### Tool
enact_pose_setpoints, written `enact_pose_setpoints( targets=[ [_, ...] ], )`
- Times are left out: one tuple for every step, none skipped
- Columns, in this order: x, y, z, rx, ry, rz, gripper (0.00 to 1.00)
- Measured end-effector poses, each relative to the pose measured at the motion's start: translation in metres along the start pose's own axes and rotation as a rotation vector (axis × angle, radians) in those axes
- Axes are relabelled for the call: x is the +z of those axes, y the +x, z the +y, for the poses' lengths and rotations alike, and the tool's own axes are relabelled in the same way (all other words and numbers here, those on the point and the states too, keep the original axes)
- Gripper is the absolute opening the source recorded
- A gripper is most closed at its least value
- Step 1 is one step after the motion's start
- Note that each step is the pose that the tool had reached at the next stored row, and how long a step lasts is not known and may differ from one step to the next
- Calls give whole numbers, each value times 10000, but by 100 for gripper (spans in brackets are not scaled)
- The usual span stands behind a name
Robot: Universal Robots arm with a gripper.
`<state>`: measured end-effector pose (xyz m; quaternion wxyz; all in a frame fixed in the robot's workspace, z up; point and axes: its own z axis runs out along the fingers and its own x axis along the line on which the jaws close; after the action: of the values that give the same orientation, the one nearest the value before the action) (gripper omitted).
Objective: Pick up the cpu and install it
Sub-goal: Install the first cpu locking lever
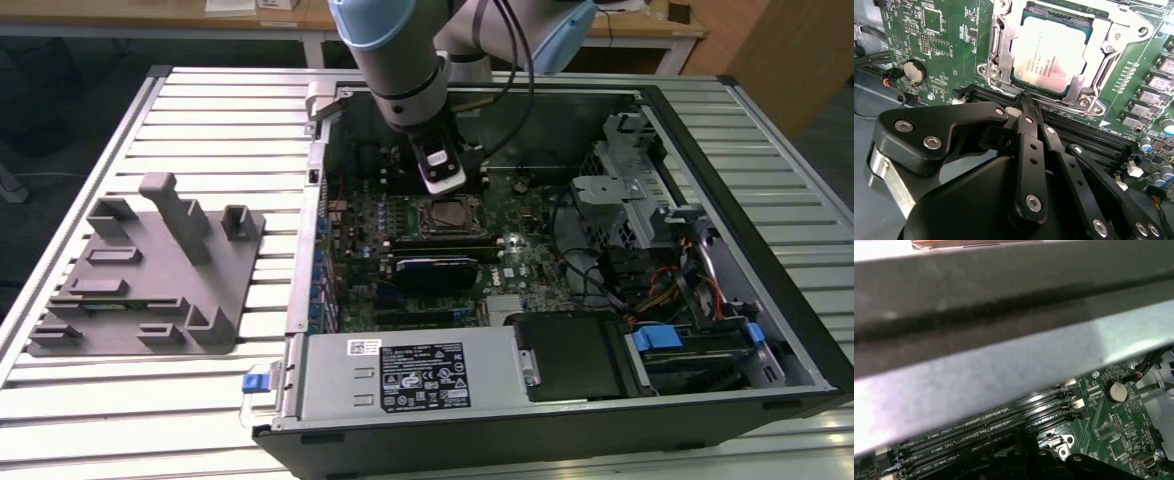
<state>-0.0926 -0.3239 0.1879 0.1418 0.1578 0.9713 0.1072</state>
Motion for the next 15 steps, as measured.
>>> enact_pose_setpoints(
  targets=[
    [2, 0, -2, 0, 1, 1, 11],
    [5, 0, -5, 1, 1, 1, 11],
    [8, 0, -7, 1, -2, 1, 11],
    [11, 1, -10, 3, -4, 1, 11],
    [13, 1, -12, 4, -6, 1, 11],
    [15, 0, -13, 5, -9, 1, 11],
    [14, 0, -14, 9, -19, 7, 11],
    [13, 0, -15, 17, -44, 15, 11],
    [14, 0, -15, 29, -81, 25, 11],
    [14, 0, -16, 49, -137, 41, 11],
    [14, -1, -17, 70, -200, 60, 11],
    [14, -1, -18, 91, -260, 79, 11],
    [13, -1, -20, 102, -295, 90, 11],
    [13, -2, -21, 109, -313, 94, 11],
    [13, -2, -21, 110, -315, 95, 11]
  ],
)
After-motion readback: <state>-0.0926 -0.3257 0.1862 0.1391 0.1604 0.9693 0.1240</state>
